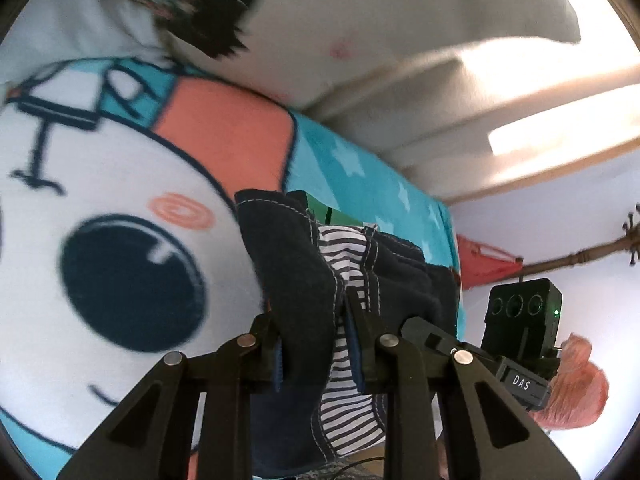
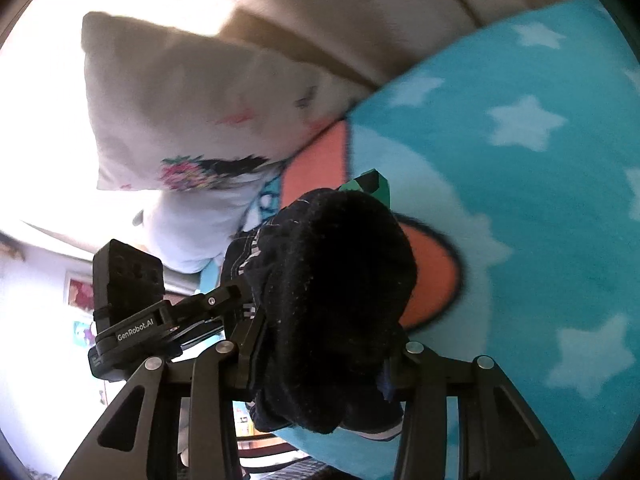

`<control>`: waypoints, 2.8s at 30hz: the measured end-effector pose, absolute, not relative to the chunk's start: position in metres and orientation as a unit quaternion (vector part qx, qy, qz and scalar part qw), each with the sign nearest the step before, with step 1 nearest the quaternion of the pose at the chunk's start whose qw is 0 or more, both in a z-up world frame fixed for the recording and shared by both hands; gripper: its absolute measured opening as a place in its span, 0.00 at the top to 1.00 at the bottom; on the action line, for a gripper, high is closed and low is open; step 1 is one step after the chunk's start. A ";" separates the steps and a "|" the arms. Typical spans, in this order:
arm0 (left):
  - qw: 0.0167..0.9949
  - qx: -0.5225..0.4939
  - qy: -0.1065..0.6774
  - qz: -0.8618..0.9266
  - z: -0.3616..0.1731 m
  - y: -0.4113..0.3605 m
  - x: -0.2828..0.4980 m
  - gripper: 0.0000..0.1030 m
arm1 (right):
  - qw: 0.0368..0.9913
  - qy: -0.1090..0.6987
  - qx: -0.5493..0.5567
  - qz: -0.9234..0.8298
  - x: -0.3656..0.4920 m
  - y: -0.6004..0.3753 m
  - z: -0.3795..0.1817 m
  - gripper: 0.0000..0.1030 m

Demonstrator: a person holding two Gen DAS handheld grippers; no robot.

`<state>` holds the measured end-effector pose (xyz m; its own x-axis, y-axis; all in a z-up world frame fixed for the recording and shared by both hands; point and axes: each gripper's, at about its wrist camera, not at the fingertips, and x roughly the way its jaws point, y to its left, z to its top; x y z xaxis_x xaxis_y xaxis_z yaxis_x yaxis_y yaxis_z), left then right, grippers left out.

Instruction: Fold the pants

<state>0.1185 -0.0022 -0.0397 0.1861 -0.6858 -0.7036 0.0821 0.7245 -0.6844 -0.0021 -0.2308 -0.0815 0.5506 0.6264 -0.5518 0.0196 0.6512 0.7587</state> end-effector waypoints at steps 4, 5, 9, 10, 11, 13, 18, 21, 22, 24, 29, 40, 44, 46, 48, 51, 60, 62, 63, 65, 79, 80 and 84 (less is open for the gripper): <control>0.734 -0.270 0.577 -0.235 -0.042 0.031 0.125 0.77 | 0.803 0.445 0.340 0.205 0.022 -0.199 -0.073 0.55; 0.737 -0.270 0.576 -0.229 -0.043 0.039 0.127 0.77 | 0.804 0.447 0.334 0.207 0.027 -0.194 -0.072 0.55; 0.746 -0.262 0.577 -0.203 -0.052 0.062 0.138 0.78 | 0.812 0.461 0.291 0.207 0.054 -0.162 -0.073 0.55; 0.748 -0.257 0.579 -0.198 -0.055 0.066 0.141 0.78 | 0.815 0.464 0.282 0.204 0.059 -0.158 -0.074 0.55; 0.750 -0.253 0.580 -0.193 -0.058 0.070 0.145 0.78 | 0.815 0.468 0.276 0.201 0.064 -0.153 -0.077 0.55; 0.751 -0.246 0.585 -0.182 -0.065 0.074 0.150 0.78 | 0.813 0.475 0.272 0.196 0.072 -0.147 -0.084 0.55; 0.747 -0.250 0.594 -0.160 -0.082 0.087 0.157 0.71 | 0.819 0.487 0.252 0.169 0.084 -0.137 -0.096 0.41; 0.747 -0.245 0.598 -0.159 -0.085 0.092 0.159 0.68 | 0.819 0.491 0.254 0.152 0.082 -0.142 -0.095 0.37; 0.752 -0.231 0.598 -0.156 -0.084 0.091 0.159 0.68 | 0.820 0.487 0.262 0.149 0.079 -0.146 -0.092 0.35; 0.761 -0.200 0.601 -0.139 -0.084 0.089 0.160 0.68 | 0.828 0.471 0.269 0.139 0.072 -0.152 -0.081 0.34; 0.755 -0.214 0.605 -0.131 -0.092 0.103 0.162 0.68 | 0.864 0.403 0.278 0.118 0.046 -0.166 -0.036 0.34; 0.761 -0.239 0.588 -0.136 -0.075 0.135 0.143 0.68 | 0.801 0.456 0.347 0.173 0.076 -0.129 -0.073 0.36; 0.788 -0.223 0.560 -0.128 -0.042 0.133 0.124 0.68 | 0.791 0.484 0.355 0.118 0.072 -0.138 -0.106 0.36; 0.794 -0.216 0.549 -0.145 -0.031 0.125 0.114 0.68 | 0.798 0.477 0.351 0.112 0.069 -0.138 -0.101 0.36; 0.799 -0.200 0.544 -0.160 -0.027 0.116 0.105 0.67 | 0.809 0.466 0.342 0.106 0.064 -0.138 -0.090 0.36; 0.792 -0.171 0.561 -0.172 -0.041 0.098 0.100 0.66 | 0.828 0.450 0.320 0.095 0.060 -0.136 -0.075 0.34; 0.776 -0.179 0.578 -0.178 -0.058 0.097 0.086 0.65 | 0.826 0.475 0.298 0.058 0.053 -0.139 -0.078 0.34; 0.781 -0.180 0.573 -0.170 -0.051 0.102 0.082 0.65 | 0.843 0.465 0.268 0.042 0.044 -0.140 -0.063 0.34; 0.786 -0.178 0.569 -0.166 -0.046 0.102 0.079 0.65 | 0.851 0.458 0.256 0.035 0.039 -0.141 -0.057 0.34; 0.801 -0.165 0.554 -0.156 -0.033 0.101 0.071 0.65 | 0.864 0.444 0.236 0.018 0.025 -0.147 -0.046 0.33; 0.924 -0.030 0.381 -0.003 0.080 0.067 -0.016 0.24 | 0.874 0.457 0.158 0.038 -0.023 -0.147 -0.058 0.32; 0.924 -0.027 0.381 -0.003 0.081 0.062 -0.017 0.24 | 0.875 0.457 0.150 0.044 -0.025 -0.146 -0.057 0.32; 0.918 -0.021 0.396 -0.008 0.076 0.043 -0.020 0.24 | 0.874 0.468 0.121 0.048 -0.031 -0.147 -0.062 0.30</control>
<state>-0.0198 0.0432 0.0758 0.6867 -0.0326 -0.7263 -0.0015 0.9989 -0.0462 -0.0311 -0.1465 -0.0624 0.5581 0.1972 -0.8060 0.0294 0.9660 0.2567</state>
